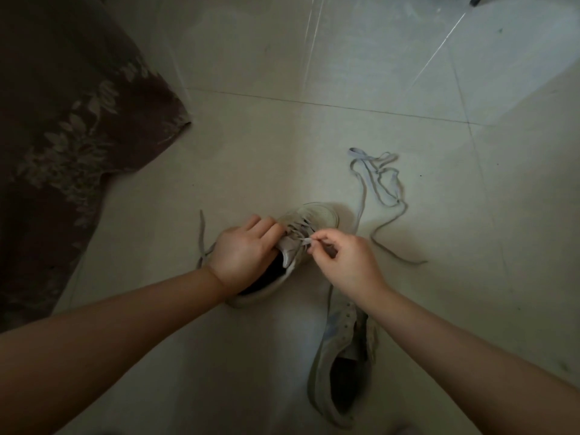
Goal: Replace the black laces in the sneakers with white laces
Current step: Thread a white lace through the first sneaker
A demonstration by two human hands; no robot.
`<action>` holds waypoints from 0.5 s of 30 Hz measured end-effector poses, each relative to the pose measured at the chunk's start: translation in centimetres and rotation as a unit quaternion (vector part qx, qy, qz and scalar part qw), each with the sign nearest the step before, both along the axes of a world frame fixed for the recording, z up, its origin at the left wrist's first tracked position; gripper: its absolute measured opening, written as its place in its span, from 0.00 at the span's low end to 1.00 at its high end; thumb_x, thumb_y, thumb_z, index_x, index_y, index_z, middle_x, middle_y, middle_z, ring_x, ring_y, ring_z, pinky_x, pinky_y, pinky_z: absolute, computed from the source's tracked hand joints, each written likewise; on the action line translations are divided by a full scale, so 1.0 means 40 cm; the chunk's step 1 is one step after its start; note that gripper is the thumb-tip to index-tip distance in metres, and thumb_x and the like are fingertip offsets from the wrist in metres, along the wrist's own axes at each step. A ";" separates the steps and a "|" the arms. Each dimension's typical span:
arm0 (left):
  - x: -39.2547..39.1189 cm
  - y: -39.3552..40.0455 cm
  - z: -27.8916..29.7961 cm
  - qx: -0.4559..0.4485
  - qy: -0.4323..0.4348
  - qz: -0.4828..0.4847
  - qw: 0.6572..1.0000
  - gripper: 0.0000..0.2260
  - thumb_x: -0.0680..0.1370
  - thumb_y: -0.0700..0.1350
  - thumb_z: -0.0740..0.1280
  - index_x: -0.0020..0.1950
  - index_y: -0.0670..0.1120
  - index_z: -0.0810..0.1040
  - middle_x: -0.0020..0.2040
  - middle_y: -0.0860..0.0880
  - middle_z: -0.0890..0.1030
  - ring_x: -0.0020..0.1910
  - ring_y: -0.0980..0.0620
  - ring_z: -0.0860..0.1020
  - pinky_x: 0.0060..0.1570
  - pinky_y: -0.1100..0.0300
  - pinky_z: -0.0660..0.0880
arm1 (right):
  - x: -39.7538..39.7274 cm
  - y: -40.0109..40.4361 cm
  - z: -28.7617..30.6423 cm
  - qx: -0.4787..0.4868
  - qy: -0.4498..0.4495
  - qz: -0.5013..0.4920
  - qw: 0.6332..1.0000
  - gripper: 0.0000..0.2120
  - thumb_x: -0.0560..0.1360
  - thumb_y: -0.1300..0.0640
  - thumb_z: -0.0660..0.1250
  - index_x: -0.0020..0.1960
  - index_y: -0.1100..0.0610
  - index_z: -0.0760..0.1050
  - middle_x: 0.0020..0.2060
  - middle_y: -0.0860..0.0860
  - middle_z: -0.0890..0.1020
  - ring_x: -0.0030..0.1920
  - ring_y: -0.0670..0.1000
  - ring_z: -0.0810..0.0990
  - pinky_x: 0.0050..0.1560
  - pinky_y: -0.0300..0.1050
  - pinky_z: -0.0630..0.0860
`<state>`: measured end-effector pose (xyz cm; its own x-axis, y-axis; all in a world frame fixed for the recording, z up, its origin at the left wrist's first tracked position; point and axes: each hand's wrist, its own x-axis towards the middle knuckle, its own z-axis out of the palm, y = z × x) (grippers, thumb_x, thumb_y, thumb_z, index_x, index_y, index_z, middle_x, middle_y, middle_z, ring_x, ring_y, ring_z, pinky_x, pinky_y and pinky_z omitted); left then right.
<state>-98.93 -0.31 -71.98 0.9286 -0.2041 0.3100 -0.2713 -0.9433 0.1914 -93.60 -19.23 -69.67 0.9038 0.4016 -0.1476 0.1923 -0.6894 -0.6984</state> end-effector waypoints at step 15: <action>0.014 -0.004 -0.007 0.057 0.005 0.010 0.998 0.09 0.64 0.41 0.63 0.41 0.46 0.80 0.35 0.47 0.76 0.32 0.45 0.76 0.26 0.57 0.65 | 0.000 0.003 0.014 -0.063 -0.051 -0.008 0.997 0.02 0.71 0.53 0.70 0.41 0.51 0.80 0.34 0.45 0.80 0.36 0.46 0.77 0.35 0.39 0.67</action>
